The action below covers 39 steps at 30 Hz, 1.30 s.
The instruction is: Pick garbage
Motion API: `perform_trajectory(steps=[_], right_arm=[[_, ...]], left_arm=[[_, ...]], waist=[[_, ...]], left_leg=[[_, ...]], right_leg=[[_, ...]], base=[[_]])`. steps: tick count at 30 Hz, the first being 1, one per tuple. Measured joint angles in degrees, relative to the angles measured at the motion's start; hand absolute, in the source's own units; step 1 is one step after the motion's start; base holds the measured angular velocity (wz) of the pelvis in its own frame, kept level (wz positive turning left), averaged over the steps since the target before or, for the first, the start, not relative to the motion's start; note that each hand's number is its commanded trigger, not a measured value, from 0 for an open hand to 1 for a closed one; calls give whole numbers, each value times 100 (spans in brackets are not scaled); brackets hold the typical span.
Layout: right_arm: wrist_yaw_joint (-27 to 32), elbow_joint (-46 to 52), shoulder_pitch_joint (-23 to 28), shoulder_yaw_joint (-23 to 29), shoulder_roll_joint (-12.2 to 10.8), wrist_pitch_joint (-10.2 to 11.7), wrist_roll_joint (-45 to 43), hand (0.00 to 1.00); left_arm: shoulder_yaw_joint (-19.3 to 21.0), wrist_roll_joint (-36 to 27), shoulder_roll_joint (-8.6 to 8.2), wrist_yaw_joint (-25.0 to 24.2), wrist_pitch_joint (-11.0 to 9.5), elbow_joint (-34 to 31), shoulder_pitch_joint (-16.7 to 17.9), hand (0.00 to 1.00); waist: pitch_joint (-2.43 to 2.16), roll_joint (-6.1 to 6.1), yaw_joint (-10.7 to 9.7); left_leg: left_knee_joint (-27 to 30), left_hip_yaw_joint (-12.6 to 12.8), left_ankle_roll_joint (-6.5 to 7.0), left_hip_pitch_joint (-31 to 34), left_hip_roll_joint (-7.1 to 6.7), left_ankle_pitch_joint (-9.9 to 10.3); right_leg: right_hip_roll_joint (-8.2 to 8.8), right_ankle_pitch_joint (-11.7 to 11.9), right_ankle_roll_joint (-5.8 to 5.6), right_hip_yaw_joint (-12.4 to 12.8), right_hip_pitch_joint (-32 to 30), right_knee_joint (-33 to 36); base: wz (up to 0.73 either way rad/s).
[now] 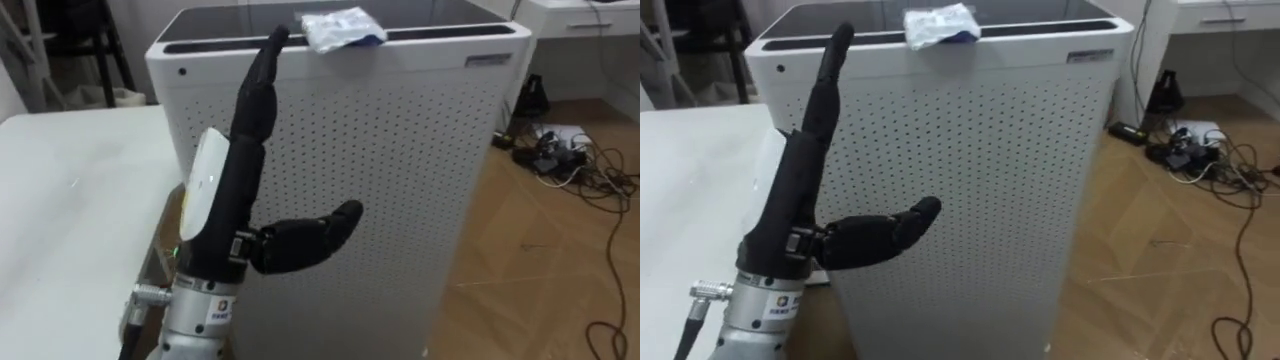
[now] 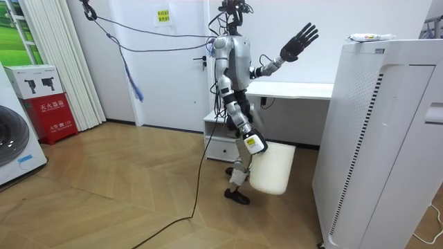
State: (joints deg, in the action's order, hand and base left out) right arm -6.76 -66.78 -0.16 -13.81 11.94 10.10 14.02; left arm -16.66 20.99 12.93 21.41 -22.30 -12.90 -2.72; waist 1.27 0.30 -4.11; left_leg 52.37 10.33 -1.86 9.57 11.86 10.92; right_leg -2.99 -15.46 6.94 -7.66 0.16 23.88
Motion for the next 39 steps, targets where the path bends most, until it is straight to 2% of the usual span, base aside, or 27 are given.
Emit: perform_trajectory(steps=[2, 3, 5, 6, 8, 9, 10, 11, 12, 13, 15, 17, 18, 19, 20, 21, 22, 23, 25, 26, 28, 30, 31, 32, 33, 35, 39], right_arm=[[87, -2, 47, 59, 46, -12, 101, 100], [106, -14, 57, 81, 51, -13, 110, 100], [176, -82, 68, 116, 67, -15, 159, 100], [191, -114, 69, 117, 69, -16, 178, 100], [247, -194, 77, 144, 79, -17, 195, 100], [252, -198, 80, 157, 82, -17, 191, 100], [279, -207, 84, 158, 85, -20, 183, 100], [289, -207, 83, 159, 85, -24, 179, 100], [290, -207, 83, 159, 85, -24, 177, 100], [295, -206, 81, 169, 82, -27, 164, 100], [297, -205, 83, 166, 91, -33, 181, 100], [294, -203, 91, 163, 134, -54, 192, 100], [294, -203, 91, 164, 133, -88, 192, 100], [295, -193, 88, 164, 130, -143, 193, 100], [311, -193, 88, 165, 124, -147, 191, 100], [324, -191, 80, 165, 112, -148, 188, 100], [363, -165, 59, 167, 97, -149, 171, 100], [376, -128, 60, 169, 121, -149, 179, 100], [365, -130, 95, 162, 177, -147, 192, 100], [329, -116, 102, 156, 171, -147, 191, 100], [268, -46, 67, 158, 165, -132, 188, 100], [241, -41, 55, 166, 149, -123, 148, 100], [244, -45, 56, 165, 144, -131, 135, 100], [238, -39, 50, 159, 138, -138, 132, 100], [199, -40, 50, 157, 137, -143, 121, 100], [17, -41, 16, 153, 127, -145, 64, 100], [-61, -48, -15, 144, 120, -147, 72, 100]], left_arm=[[47, 108, 1, 146, -97, 0, 8, 0], [83, 177, 1, 171, -104, 0, 9, 0], [248, 372, -1, 305, -160, 1, 8, 0], [296, 429, -5, 327, -172, 1, 9, 0], [479, 709, -13, 411, -232, -3, 9, 0], [533, 788, -16, 436, -246, -4, 10, 0], [611, 935, -18, 494, -268, -10, 9, 0], [671, 1120, -17, 551, -273, -40, 8, 0], [701, 1209, -16, 557, -276, -64, 9, 0], [753, 1461, -7, 584, -277, -102, 8, 0], [756, 1751, 45, 604, -277, -130, -19, 0], [758, 1923, 166, 611, -267, -143, -24, 0], [758, 1985, 188, 623, -261, -143, -25, 0], [756, 2112, 209, 662, -264, -143, -64, 0], [757, 2193, 214, 696, -268, -143, -120, 0], [759, 2217, 226, 721, -270, -143, -141, 0], [763, 2255, 271, 776, -275, -144, -167, 0], [765, 2269, 309, 791, -282, -144, -204, 0], [779, 2435, 344, 816, -279, -155, -291, 0], [817, 2482, 386, 865, -280, -190, -298, 0], [897, 2475, 428, 939, -263, -264, -300, 0], [925, 2476, 441, 959, -277, -308, -335, 0], [925, 2476, 466, 972, -278, -308, -341, 0], [919, 2472, 499, 1020, -303, -308, -304, 0], [917, 2475, 514, 1045, -345, -315, -297, 0], [924, 2484, 725, 1042, -460, -517, -291, 0], [916, 2495, 928, 1036, -526, -825, -78, 0]], waist=[[11, -26, 70], [12, -28, 126], [12, -35, 196], [12, -40, 223], [-6, -57, 301], [-8, -56, 303], [-36, -54, 304], [-90, -58, 309], [-100, -69, 332], [-125, -44, 353], [-116, -128, 366], [-110, -125, 395], [-115, -115, 399], [-116, -88, 429], [-101, -57, 450], [-93, -47, 469], [-84, -25, 503], [-63, 12, 531], [-29, 106, 604], [-35, 198, 660], [-17, 295, 630], [-21, 303, 545], [-20, 247, 521], [-10, 192, 482], [-25, 192, 473], [-49, 173, 685], [-59, 145, 793]], left_leg=[[-338, -292, 41, 358, -309, 97], [-488, -312, 37, 435, -386, 95], [-1409, -469, -17, 630, -638, 53], [-1697, -505, -17, 637, -691, 39], [-2594, -809, -70, 692, -930, -272], [-2803, -911, -74, 689, -984, -389], [-3137, -962, -36, 663, -1029, -607], [-3353, -962, 3, 636, -1066, -811], [-3389, -955, 23, 579, -1084, -925], [-3359, -966, 146, 497, -1165, -1073], [-3250, -882, 239, 419, -1293, -981], [-3049, -855, 353, 405, -1456, -747], [-3002, -839, 378, 397, -1484, -673], [-2892, -802, 447, 388, -1555, -536], [-2795, -760, 510, 350, -1574, -376], [-2745, -728, 546, 325, -1586, -317], [-2694, -714, 607, 258, -1638, -194], [-2639, -706, 690, 191, -1687, -55], [-2633, -722, 778, -11, -1720, 100], [-2711, -774, 836, -132, -1739, 157], [-2825, -807, 840, -187, -1734, 144], [-2901, -910, 867, -228, -1767, 99], [-2900, -963, 853, -236, -1795, 112], [-2899, -1113, 810, -247, -1803, 139], [-2925, -1180, 779, -257, -1778, 154], [-3166, -1217, 684, -360, -1645, 115], [-3332, -1239, 624, -531, -1544, 111]], right_leg=[[2, -62, 40, 186, -26, 58], [3, -68, 52, 241, -28, 61], [-10, -122, 92, 383, -5, 60], [-18, -137, 94, 446, 6, 62], [-28, -199, 80, 592, 37, 50], [-28, -215, 69, 612, 54, 33], [-26, -251, 51, 627, 98, -28], [-23, -310, 21, 670, 117, -42], [-12, -343, -1, 716, 141, -49], [37, -399, -56, 764, 214, -110], [209, -485, -170, 714, 332, -156], [406, -572, -316, 545, 474, -210], [447, -590, -347, 517, 500, -178], [535, -639, -436, 402, 498, 2], [623, -665, -487, 255, 427, 351], [683, -668, -496, 195, 357, 603], [820, -633, -563, 69, 198, 1151], [939, -536, -734, -3, 66, 1633], [1037, -286, -998, -31, -62, 2099], [1072, -313, -1049, -17, -147, 2198], [1110, -554, -1051, -19, -508, 1970], [1198, -556, -1046, -27, -747, 1256], [1247, -264, -1077, 0, -817, 590], [1242, 161, -1067, -54, -813, 374], [1188, 172, -1054, -91, -758, 242], [993, 306, -977, -194, -554, -184], [874, 377, -931, -273, -256, -517]], base=[[-36], [-52], [-45], [-42], [-39], [-23], [-14], [-15], [-17], [-15], [-5], [0], [0], [5], [3], [0], [0], [0], [-1], [-9], [11], [41], [49], [48], [36], [6], [3]])
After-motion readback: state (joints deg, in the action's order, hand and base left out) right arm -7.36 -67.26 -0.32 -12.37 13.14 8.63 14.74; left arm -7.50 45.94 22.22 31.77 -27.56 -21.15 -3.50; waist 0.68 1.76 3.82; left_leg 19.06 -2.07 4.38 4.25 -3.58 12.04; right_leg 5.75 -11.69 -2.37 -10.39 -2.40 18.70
